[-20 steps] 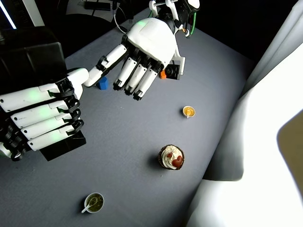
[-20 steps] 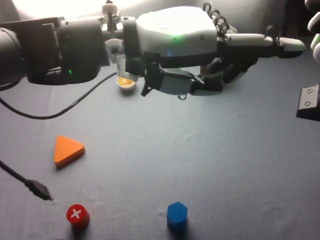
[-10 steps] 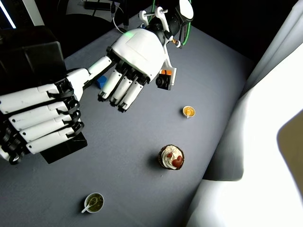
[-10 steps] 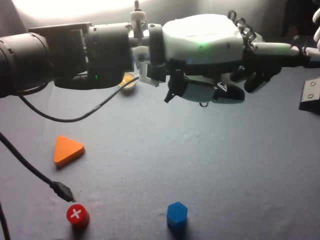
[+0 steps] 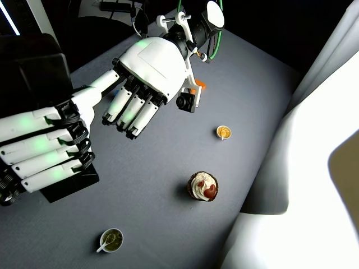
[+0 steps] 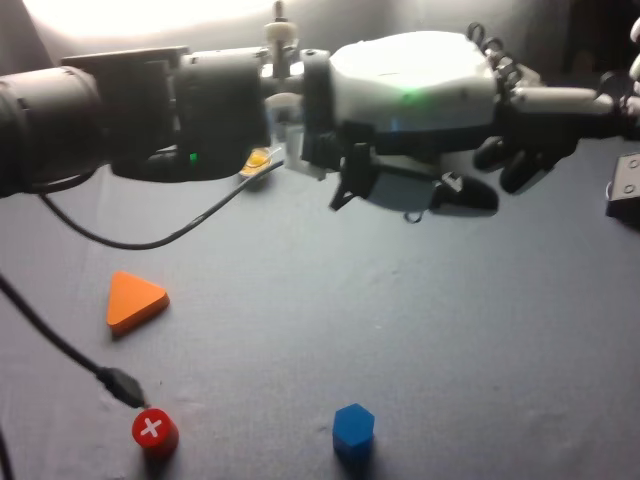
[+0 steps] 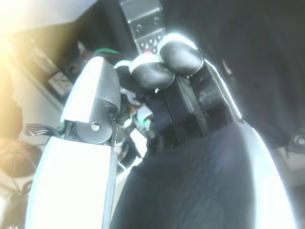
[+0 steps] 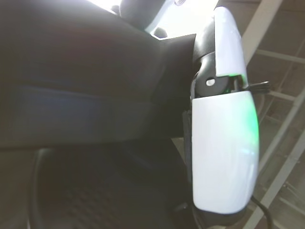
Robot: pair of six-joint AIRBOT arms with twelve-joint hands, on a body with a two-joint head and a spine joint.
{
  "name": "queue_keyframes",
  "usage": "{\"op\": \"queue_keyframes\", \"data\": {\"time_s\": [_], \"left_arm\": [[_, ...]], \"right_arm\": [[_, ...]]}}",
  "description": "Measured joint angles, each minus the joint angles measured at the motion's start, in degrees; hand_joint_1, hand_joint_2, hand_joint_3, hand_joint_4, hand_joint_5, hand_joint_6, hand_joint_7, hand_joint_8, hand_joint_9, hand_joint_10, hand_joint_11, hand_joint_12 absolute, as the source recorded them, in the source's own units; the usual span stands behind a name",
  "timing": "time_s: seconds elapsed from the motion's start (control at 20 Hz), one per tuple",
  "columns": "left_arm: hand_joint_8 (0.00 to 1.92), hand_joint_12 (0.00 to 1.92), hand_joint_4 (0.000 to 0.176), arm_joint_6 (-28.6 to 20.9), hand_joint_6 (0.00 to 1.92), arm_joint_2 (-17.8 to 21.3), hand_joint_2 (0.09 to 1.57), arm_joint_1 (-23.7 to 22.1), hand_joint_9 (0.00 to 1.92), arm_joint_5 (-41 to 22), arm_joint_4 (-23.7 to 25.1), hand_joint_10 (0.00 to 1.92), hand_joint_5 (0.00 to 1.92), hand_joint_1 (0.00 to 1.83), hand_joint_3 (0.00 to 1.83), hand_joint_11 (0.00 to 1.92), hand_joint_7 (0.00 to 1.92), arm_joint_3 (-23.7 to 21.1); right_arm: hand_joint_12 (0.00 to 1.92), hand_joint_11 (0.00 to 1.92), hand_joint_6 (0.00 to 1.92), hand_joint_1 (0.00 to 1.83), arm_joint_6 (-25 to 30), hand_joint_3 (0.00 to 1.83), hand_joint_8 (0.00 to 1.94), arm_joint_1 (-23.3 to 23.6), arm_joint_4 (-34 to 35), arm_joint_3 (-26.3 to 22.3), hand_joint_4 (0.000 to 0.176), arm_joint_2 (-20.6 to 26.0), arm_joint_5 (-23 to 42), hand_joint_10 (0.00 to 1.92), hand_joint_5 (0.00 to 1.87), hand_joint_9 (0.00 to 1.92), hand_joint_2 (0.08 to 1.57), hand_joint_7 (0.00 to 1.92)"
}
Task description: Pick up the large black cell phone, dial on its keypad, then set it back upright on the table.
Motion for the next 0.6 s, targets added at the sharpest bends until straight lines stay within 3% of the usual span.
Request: {"op": "queue_keyframes", "data": {"time_s": [0.15,0.2,0.3,0.35,0.4,0.5,0.55,0.6], "left_arm": [[1.64,1.92,0.121,0.04,0.00,3.52,1.31,0.96,0.68,-0.90,0.74,1.92,0.00,1.29,0.00,0.50,0.60,-0.44],[1.62,1.92,0.123,0.09,0.00,4.42,1.30,1.29,0.69,-0.63,0.31,1.92,0.00,1.30,0.00,0.53,0.61,-0.42],[1.65,1.92,0.120,-0.04,0.00,5.29,1.31,1.77,0.70,-0.33,-0.07,1.92,0.00,1.29,0.00,0.57,0.60,-0.42],[1.65,1.92,0.117,-0.04,0.00,5.31,1.31,2.19,0.70,-0.52,-0.15,1.92,0.01,1.29,0.01,0.57,0.60,-0.44],[1.65,1.92,0.114,0.00,0.00,5.29,1.31,2.56,0.71,-0.55,0.04,1.92,0.01,1.29,0.00,0.60,0.60,-0.66],[1.60,1.92,0.118,0.07,0.00,4.63,1.29,2.78,0.72,-0.61,0.72,1.92,0.01,1.30,0.00,0.60,0.63,-1.01],[1.60,1.92,0.118,0.11,0.00,3.76,1.30,2.78,0.71,-0.70,0.26,1.92,0.01,1.30,0.00,0.57,0.63,-1.03],[1.61,1.92,0.118,0.24,0.00,3.02,1.30,2.78,0.70,-0.74,-0.04,1.92,0.00,1.30,0.00,0.56,0.62,-1.03]], "right_arm": [[1.32,0.83,0.78,1.37,-0.02,0.00,1.26,0.00,0.04,0.00,0.000,0.02,-0.46,1.39,0.93,0.84,1.15,0.87],[1.35,0.84,0.69,1.29,-0.02,0.00,1.26,0.00,0.15,0.00,0.000,0.02,-0.39,1.21,1.02,0.89,1.13,0.94],[1.38,0.82,0.64,1.27,-0.02,0.00,1.27,0.00,0.24,0.15,0.000,0.00,-0.48,1.13,1.06,0.90,1.11,0.96],[1.37,0.83,0.75,1.34,-0.02,0.00,1.27,0.00,0.20,0.24,0.000,0.00,-0.50,1.36,0.97,0.83,1.15,0.87],[1.36,0.83,0.70,1.28,-0.02,0.00,1.29,0.11,0.13,0.28,0.000,0.02,-0.57,1.19,1.02,0.87,1.13,0.93],[1.37,0.83,0.63,1.27,-0.02,0.00,1.24,0.11,0.35,0.55,0.000,0.02,-0.63,1.11,1.07,0.91,1.11,0.97],[1.37,0.82,0.71,1.35,0.00,0.00,1.21,0.13,0.42,0.59,0.000,0.02,-0.55,1.35,0.98,0.86,1.14,0.90],[1.37,0.82,0.72,1.37,0.00,0.00,1.21,0.13,0.28,0.66,0.000,0.02,-0.57,1.39,0.97,0.85,1.14,0.88]]}}
